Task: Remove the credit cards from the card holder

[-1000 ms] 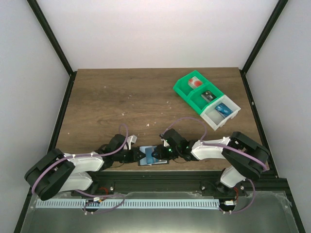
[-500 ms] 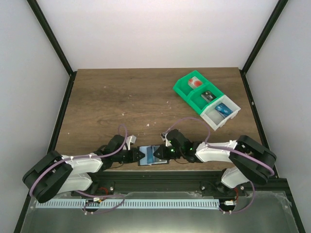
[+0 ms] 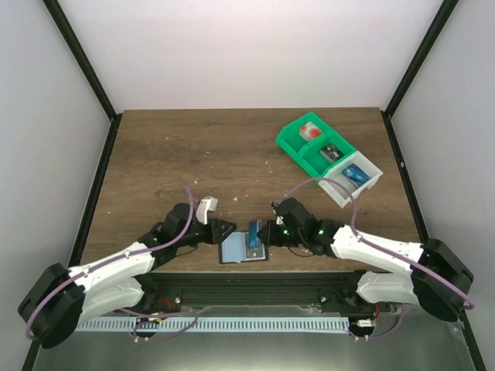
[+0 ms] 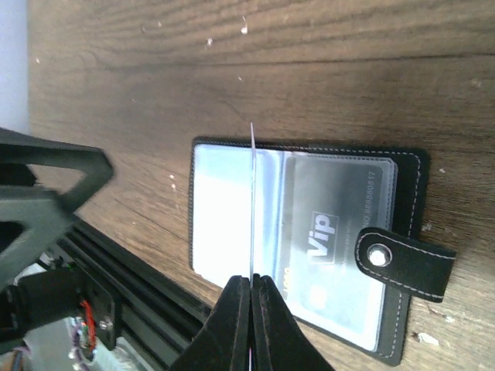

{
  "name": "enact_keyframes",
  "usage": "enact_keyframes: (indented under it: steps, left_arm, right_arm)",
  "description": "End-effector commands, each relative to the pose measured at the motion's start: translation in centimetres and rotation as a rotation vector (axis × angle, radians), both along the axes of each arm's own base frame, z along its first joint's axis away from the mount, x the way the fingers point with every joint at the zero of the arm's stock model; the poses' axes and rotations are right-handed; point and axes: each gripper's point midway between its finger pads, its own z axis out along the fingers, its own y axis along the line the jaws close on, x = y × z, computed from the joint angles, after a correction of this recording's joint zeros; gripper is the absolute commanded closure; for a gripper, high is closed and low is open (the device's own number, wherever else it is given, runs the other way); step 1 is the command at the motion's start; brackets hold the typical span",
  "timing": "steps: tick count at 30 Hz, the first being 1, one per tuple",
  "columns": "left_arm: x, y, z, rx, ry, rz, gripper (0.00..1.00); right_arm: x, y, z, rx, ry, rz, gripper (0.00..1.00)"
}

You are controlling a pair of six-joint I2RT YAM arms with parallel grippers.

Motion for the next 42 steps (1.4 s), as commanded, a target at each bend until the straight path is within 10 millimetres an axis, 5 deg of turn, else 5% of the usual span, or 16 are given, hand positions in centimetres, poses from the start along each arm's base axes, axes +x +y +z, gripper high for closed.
enact_keyframes:
  steps: [1, 8, 13, 23, 36, 40, 42]
  left_arm:
    - [1.5, -1.0, 6.7, -0.021, -0.335, -0.05, 0.63]
    - [-1.0, -2.2, 13.6, -0.049, -0.78, -0.266, 0.61]
    - [-3.9, -2.6, 15.7, -0.095, -0.981, -0.433, 0.54]
    - [-4.8, -2.7, 14.6, -0.031, -1.089, -0.537, 0.49]
    - [-5.1, -4.2, 13.1, -0.032, -1.18, -0.633, 0.51]
    - [-4.7, -4.2, 12.9, -0.006, -1.191, -0.622, 0.62]
    - [-4.4, -4.2, 13.1, 0.003, -1.198, -0.609, 0.8]
  right_arm:
    - [1.1, -0.6, 2.9, 0.012, 0.032, -0.102, 1.0]
    - [1.6, -0.8, 6.7, 0.107, 0.231, -0.327, 0.99]
    - [1.2, -0.5, 9.1, 0.279, 0.416, -0.434, 1.0]
    - [0.9, -0.9, 13.4, 0.51, 0.57, -0.563, 0.99]
    - [-0.6, 0.2, 12.4, 0.523, 0.696, -0.513, 1.0]
    - [-0.6, 0.5, 12.5, 0.526, 0.697, -0.496, 0.99]
    - [-0.6, 0.6, 12.5, 0.527, 0.692, -0.484, 1.0]
